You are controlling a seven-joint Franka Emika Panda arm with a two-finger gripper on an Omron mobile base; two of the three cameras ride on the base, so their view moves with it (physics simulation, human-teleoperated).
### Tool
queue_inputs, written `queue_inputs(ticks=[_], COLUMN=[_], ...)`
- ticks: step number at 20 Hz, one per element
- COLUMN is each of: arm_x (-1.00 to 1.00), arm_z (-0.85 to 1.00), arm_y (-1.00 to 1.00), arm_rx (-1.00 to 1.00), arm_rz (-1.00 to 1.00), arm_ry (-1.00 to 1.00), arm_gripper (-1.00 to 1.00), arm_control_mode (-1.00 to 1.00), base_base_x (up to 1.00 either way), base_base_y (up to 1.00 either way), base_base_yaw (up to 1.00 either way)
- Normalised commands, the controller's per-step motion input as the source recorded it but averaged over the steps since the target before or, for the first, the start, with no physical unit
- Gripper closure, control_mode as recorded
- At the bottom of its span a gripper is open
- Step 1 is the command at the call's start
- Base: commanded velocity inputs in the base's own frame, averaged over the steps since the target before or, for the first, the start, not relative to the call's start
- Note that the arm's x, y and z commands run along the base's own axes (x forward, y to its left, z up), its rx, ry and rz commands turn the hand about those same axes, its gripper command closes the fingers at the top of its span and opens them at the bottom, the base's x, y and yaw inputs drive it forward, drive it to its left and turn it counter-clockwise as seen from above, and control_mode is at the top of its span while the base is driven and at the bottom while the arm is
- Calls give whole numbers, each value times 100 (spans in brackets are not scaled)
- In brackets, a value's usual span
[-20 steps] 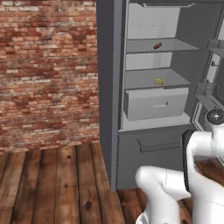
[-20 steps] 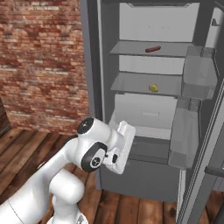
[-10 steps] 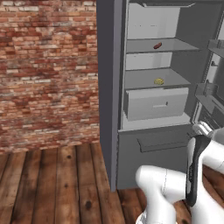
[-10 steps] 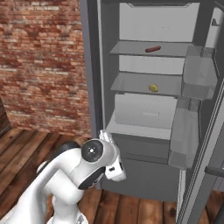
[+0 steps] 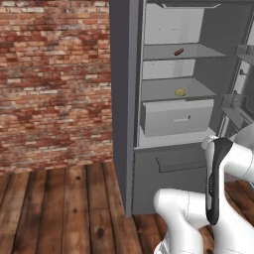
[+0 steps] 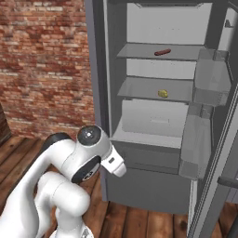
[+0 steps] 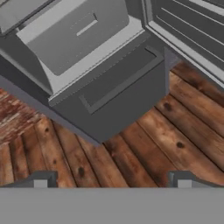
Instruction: Retrieve the sausage and cheese from the fridge and place them on the cutting board on the counter.
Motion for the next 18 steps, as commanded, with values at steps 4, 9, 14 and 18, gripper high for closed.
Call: queue_inputs(ticks=[4,9,14,18], arm_x=[0,0,0,0], arm_z=[0,0,0,0], arm_y=[28,2,0,0], arm_rx=[-12,0,0,0], arm_rz=[4,0,0,0], arm_ry=[-1,1,0,0], arm_gripper=[-100,-100,-100,-100], arm_control_mode=[-100,-100,-100,-100], base_base_x=[0,0,0,0], base_base_y=[0,0,0,0], base_base_yaw=[0,0,0,0])
